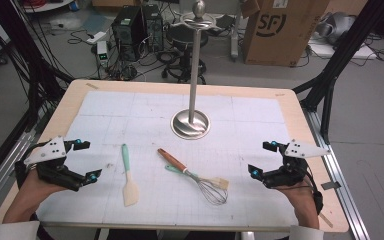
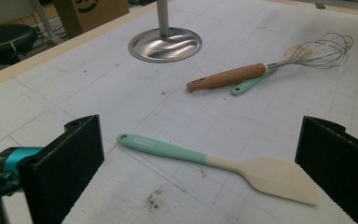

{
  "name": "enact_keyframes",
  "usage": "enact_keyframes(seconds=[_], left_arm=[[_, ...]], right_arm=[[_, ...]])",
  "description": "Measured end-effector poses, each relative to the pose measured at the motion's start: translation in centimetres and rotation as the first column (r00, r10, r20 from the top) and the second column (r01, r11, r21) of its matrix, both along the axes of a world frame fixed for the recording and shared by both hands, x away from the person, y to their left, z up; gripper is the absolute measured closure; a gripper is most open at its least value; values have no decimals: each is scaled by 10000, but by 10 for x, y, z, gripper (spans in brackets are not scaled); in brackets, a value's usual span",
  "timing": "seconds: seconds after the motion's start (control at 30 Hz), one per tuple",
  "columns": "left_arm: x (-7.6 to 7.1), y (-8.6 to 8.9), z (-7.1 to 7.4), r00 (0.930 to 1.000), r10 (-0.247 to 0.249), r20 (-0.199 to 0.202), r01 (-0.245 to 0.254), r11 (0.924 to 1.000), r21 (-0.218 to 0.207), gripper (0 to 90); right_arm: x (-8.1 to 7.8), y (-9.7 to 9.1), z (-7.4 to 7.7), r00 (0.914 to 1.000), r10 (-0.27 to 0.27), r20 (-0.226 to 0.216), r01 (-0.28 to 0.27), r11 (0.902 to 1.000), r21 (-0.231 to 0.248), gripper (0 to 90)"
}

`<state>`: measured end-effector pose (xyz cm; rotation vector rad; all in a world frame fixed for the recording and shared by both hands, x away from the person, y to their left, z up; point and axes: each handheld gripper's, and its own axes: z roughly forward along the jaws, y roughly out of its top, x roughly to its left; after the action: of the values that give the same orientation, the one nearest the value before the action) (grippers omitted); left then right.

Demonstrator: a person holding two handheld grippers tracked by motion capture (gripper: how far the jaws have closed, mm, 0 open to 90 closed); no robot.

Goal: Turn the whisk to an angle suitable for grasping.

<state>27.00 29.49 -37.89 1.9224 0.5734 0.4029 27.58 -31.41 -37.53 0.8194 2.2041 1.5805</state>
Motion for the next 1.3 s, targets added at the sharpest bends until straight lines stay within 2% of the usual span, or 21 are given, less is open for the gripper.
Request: enact_keyframes(seconds=[0.13,0.3,0.37,0.53,0.63,0.67,0.73,0.8,0.87,0.9,0.93,1.0,1.03,1.07,1.1,1.13,1.17,1.2,1.23,1.27,1.3], left_arm=[[1,0,-2,10000,1,-26,-1,10000,93,16],[0,0,-2,10000,-35,3,35,9999,116,16],[-2,0,-1,9999,-135,55,134,9999,63,16],[-2,6,1,9999,-30,151,29,10000,55,16],[-2,8,1,9999,28,133,-29,10000,57,16],[-1,8,0,9999,36,117,-37,10000,72,16],[-1,8,0,10000,42,86,-42,10000,79,17],[-1,8,-1,10000,15,64,-16,10000,89,16],[-1,8,-1,10000,-7,58,6,9999,128,16],[-1,8,-1,10000,-7,58,6,9999,122,16],[-1,8,-1,10000,-4,53,4,9999,123,16],[-1,7,-1,10000,-1,48,1,9999,129,17],[-1,7,-2,10000,-6,45,5,9999,137,17],[-1,7,-2,10000,-14,39,14,9999,134,16],[-1,7,-2,10000,-43,23,42,9999,130,16],[-1,7,-2,10000,-51,13,51,9999,133,17],[0,7,-2,10000,-42,6,42,9999,121,16],[0,7,-2,10000,-58,1,58,9999,104,16],[1,7,-2,10000,-53,-6,53,9999,90,16],[1,7,-2,10000,-42,-16,42,9999,107,16],[1,7,-2,10000,-52,-21,52,9999,117,17]], right_arm=[[1,0,-2,9998,105,-173,-106,9999,-98,1],[-3,4,2,9994,324,-97,-325,9993,-171,1],[-7,8,11,9981,611,128,-608,9980,-189,1],[-6,16,24,9946,1025,185,-1018,9943,-324,2],[2,25,35,9919,1273,-1,-1270,9892,-732,2],[8,30,46,9892,1463,-5,-1455,9837,-1061,1],[11,33,51,9871,1601,-36,-1594,9807,-1131,2],[17,41,66,9800,1990,-23,-1976,9716,-1301,2],[20,44,70,9776,2106,14,-2082,9674,-1443,2],[23,51,77,9718,2356,16,-2322,9586,-1646,2],[23,51,77,9718,2356,16,-2322,9586,-1646,2],[25,58,83,9659,2589,-6,-2534,9451,-2061,2],[29,67,88,9588,2837,-140,-2782,9280,-2480,32],[30,69,89,9547,2965,-229,-2922,9211,-2573,56],[30,69,89,9547,2965,-229,-2922,9211,-2573,56],[34,77,91,9480,3164,-355,-3138,9100,-2711,56],[35,81,92,9448,3251,-410,-3231,9036,-2812,56],[35,81,92,9448,3251,-410,-3231,9036,-2812,56],[37,85,93,9417,3330,-481,-3321,8973,-2909,56],[38,90,94,9377,3431,-542,-3429,8891,-3031,56],[42,98,94,9288,3650,-647,-3660,8751,-3165,92]])
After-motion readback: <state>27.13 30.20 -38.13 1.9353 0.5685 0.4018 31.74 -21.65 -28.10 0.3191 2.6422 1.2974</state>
